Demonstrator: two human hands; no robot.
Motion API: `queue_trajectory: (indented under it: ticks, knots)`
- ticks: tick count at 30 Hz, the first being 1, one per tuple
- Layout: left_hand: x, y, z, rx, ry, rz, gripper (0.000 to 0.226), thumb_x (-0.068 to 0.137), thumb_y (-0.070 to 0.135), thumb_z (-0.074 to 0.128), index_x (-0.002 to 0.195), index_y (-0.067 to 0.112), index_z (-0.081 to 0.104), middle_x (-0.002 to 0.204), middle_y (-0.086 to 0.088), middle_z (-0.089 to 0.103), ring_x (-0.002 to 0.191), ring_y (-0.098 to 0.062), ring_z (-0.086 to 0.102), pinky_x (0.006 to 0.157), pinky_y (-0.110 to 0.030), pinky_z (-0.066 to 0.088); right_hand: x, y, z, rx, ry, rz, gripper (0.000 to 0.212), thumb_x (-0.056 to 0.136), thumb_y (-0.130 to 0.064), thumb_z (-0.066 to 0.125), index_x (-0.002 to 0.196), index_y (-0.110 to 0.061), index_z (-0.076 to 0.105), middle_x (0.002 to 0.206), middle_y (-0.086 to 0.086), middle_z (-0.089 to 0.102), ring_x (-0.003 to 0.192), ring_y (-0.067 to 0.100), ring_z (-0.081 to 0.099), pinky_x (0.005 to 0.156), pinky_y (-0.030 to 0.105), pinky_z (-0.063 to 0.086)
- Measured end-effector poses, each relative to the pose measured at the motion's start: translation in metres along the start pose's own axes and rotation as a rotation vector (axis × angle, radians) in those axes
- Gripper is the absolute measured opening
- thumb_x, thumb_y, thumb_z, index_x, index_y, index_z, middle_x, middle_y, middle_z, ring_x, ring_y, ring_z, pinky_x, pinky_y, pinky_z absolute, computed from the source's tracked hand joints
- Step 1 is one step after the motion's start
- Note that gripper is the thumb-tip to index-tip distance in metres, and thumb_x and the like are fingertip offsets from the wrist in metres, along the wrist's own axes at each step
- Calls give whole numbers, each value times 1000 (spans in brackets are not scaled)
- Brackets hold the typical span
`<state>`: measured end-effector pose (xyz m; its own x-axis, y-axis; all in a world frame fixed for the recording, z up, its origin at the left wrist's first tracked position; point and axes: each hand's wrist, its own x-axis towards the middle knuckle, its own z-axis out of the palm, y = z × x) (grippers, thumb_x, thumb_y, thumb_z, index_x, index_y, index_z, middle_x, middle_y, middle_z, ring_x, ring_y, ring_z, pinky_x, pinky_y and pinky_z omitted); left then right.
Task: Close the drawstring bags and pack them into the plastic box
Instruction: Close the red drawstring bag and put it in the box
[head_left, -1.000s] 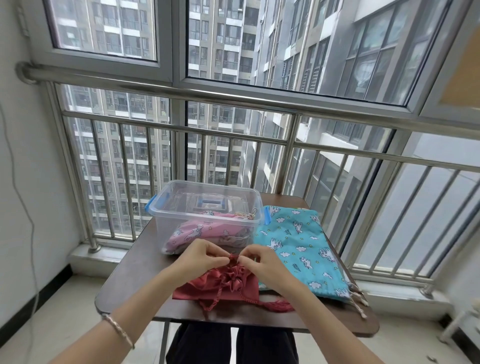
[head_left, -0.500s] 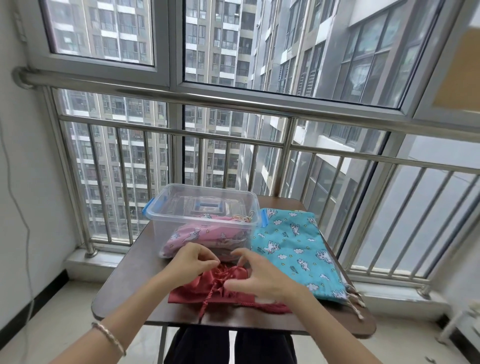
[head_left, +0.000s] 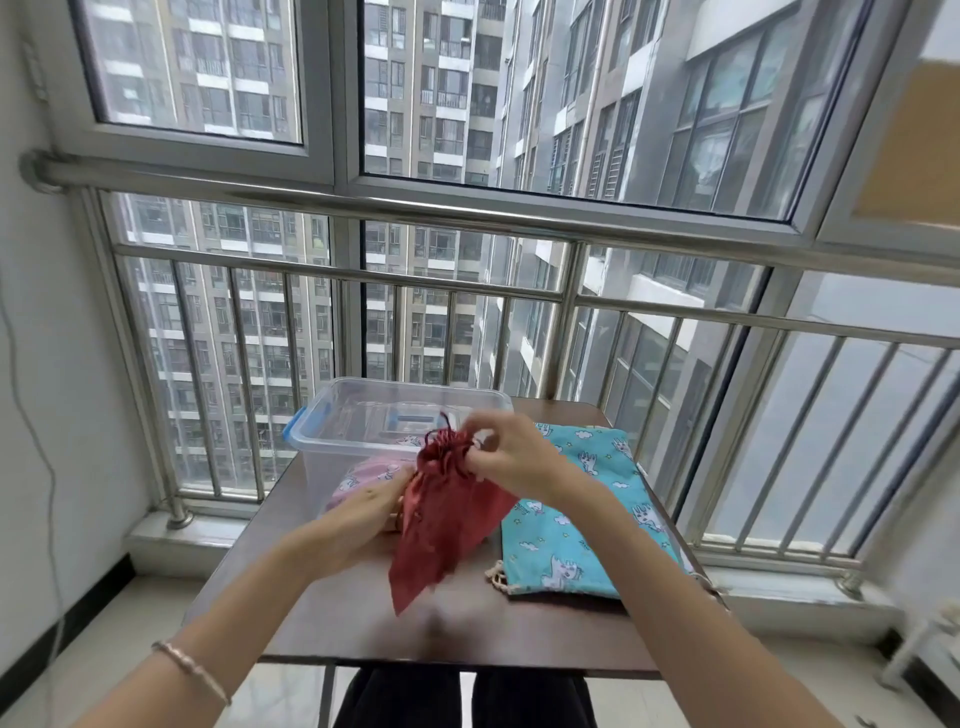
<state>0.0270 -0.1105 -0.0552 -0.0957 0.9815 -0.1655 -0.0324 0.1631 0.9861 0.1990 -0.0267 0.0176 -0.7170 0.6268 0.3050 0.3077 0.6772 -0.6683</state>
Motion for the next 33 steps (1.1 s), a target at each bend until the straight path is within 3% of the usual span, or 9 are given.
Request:
queue_trajectory:
  ticks: [5,8,12,16,21,24,28,30,33]
  knots:
    - [0,25,5,-350,-258,-61,56,94,60,37,110,12,61,107,-16,61,97,-26,57,90,-44,51,32,-22,-37,150,111,-32,6,86,3,56,88,2,62,55,-1,60,43,14,54,48,28,45]
    - [7,47,-1,-522,-195,-59,61,94,58,43,113,5,67,125,-24,59,113,-36,57,102,-58,41,51,-28,-49,324,135,-38,6,87,5,58,90,0,59,77,12,65,61,23,65,56,32,53]
    - [18,79,-8,-662,-158,-40,50,100,43,41,110,1,65,109,-22,64,98,-33,63,85,-45,56,75,-21,-55,580,173,5,12,88,3,59,100,3,58,96,22,66,80,28,68,67,31,60]
    - [38,101,-25,-710,-136,40,30,98,33,52,118,11,58,115,-19,61,89,-28,62,71,-37,59,101,-10,-53,691,161,50,15,87,5,60,101,3,56,110,27,63,90,30,69,79,37,60]
    - [64,121,-75,-722,-32,117,31,98,25,50,126,12,55,120,-23,58,94,-27,62,95,-39,49,137,0,-41,638,97,56,30,81,6,68,108,9,56,115,26,62,94,29,69,83,37,58]
    - [77,118,-95,-489,111,68,25,97,21,47,111,3,56,101,-18,60,85,-22,62,86,-35,53,146,22,-29,469,34,102,33,80,3,70,109,12,57,111,24,64,94,25,68,87,37,57]
    - [92,87,-97,332,131,-27,28,92,13,57,118,5,60,101,-15,69,79,-20,67,71,-27,59,146,68,-14,151,-167,208,23,82,-4,69,101,8,62,105,21,65,91,23,64,92,45,53]
    - [99,75,-91,653,100,-73,25,91,14,59,115,6,63,94,-8,69,78,-18,68,67,-21,57,146,81,-13,-113,-301,244,14,85,0,63,98,0,67,102,13,67,93,20,62,92,40,54]
    - [108,72,-82,1098,-28,-196,26,91,27,60,114,16,67,91,6,66,76,-7,60,63,-14,48,149,87,-12,-318,-441,311,27,85,3,50,100,-4,71,99,7,70,88,18,61,85,29,53]
